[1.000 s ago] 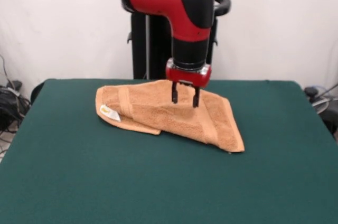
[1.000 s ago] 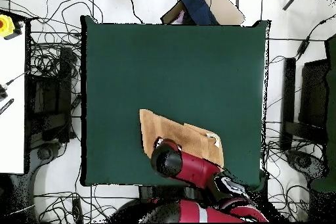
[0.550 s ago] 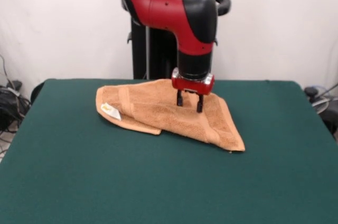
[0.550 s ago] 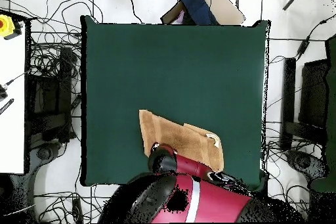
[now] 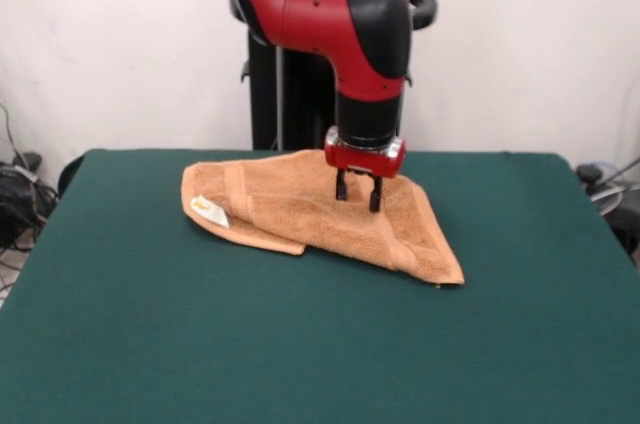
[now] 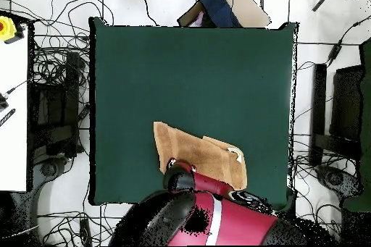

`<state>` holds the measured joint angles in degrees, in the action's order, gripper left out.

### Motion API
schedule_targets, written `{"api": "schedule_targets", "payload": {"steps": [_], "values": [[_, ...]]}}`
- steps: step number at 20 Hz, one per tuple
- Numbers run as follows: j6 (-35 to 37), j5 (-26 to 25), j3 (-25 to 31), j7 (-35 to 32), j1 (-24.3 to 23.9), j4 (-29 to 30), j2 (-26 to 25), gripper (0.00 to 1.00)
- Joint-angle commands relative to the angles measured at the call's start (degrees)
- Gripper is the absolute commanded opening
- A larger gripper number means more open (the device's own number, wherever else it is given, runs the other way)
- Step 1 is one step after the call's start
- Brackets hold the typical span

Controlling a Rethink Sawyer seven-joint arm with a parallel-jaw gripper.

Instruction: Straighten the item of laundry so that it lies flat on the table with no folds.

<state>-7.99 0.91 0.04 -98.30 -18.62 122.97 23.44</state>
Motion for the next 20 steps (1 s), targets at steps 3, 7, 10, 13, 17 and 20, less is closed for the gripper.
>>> {"api": "schedule_targets", "payload": {"steps": [3,7,10,13,17,20], "values": [[-7.4,5.4,7.1,-17.8,-0.2,-6.7,-15.8,0.00],[-8.7,9.7,9.0,-22.7,3.1,-4.8,-15.4,0.00],[-8.2,13.9,9.3,-25.6,6.2,-3.6,-14.0,0.00],[-7.5,18.4,8.7,-26.9,9.7,-2.3,-11.7,0.00],[-7.8,20.1,8.7,-26.1,10.8,-1.6,-10.2,0.00],[-7.4,21.6,9.2,-25.8,11.2,-1.1,-9.4,0.00]]}}
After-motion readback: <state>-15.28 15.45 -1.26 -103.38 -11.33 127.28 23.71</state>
